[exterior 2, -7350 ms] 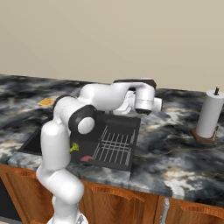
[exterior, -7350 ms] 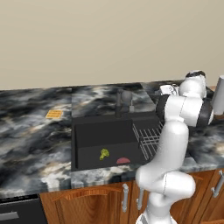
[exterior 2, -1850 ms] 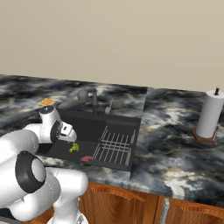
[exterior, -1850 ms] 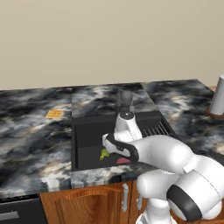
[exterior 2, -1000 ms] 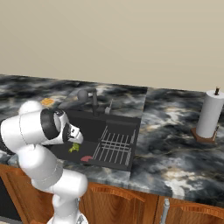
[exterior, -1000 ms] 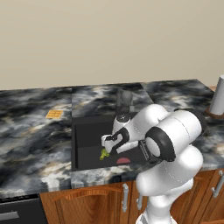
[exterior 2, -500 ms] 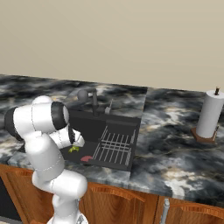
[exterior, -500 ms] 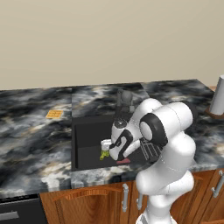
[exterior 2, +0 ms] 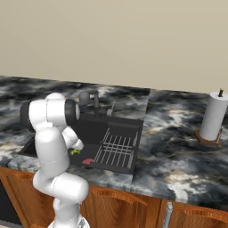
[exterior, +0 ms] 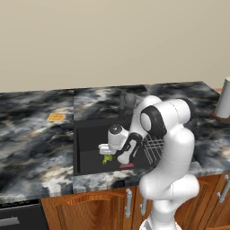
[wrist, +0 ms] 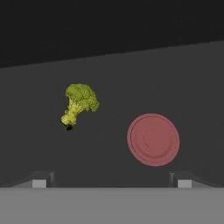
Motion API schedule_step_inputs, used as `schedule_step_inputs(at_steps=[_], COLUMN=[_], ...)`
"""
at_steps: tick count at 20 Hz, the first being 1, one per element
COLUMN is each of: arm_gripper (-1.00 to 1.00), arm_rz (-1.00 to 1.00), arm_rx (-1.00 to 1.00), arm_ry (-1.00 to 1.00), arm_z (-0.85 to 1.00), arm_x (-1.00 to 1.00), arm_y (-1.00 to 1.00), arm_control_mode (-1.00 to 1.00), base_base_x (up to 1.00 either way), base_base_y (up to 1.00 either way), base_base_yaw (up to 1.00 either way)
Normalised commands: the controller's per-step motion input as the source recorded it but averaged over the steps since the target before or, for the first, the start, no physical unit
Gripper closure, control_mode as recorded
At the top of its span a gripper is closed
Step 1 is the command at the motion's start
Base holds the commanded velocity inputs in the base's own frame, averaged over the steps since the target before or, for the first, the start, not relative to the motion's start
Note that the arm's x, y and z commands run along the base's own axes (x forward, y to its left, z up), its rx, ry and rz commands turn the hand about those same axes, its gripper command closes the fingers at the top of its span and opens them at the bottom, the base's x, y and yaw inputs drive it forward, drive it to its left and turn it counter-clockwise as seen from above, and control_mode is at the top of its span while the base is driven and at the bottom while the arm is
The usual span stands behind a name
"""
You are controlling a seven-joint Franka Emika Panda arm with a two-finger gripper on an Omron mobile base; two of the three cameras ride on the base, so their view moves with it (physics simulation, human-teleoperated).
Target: Turn on the sink faucet. Then move the broccoli from the counter to the sink. Turn off the sink. Move the vegetable from the sink to the pot next to the stove. Finally move the pot to the rear left burner.
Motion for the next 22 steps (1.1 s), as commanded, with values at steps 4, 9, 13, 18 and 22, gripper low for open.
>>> schedule_step_inputs(at_steps=[4, 9, 13, 18, 22], arm_gripper=[-1.0, -1.0, -1.0, -1.0, -1.0], arm_rz=[-0.15, -0.1, -0.08, -0.05, -0.01], arm_rx=[-0.01, -0.01, 0.0, 0.0, -0.01], arm_ry=[0.0, 0.0, 0.0, 0.02, 0.09], arm_z=[-0.25, -0.28, -0.14, -0.11, 0.0], arm_x=[0.17, 0.29, 0.39, 0.42, 0.37], arm_y=[0.28, 0.12, 0.1, 0.1, 0.13], arm_control_mode=[-1.0, -1.0, -1.0, -1.0, -1.0], base_base_x=[0.0, 0.0, 0.0, 0.0, 0.0], base_base_y=[0.0, 0.0, 0.0, 0.0, 0.0], base_base_yaw=[0.0, 0.0, 0.0, 0.0, 0.0])
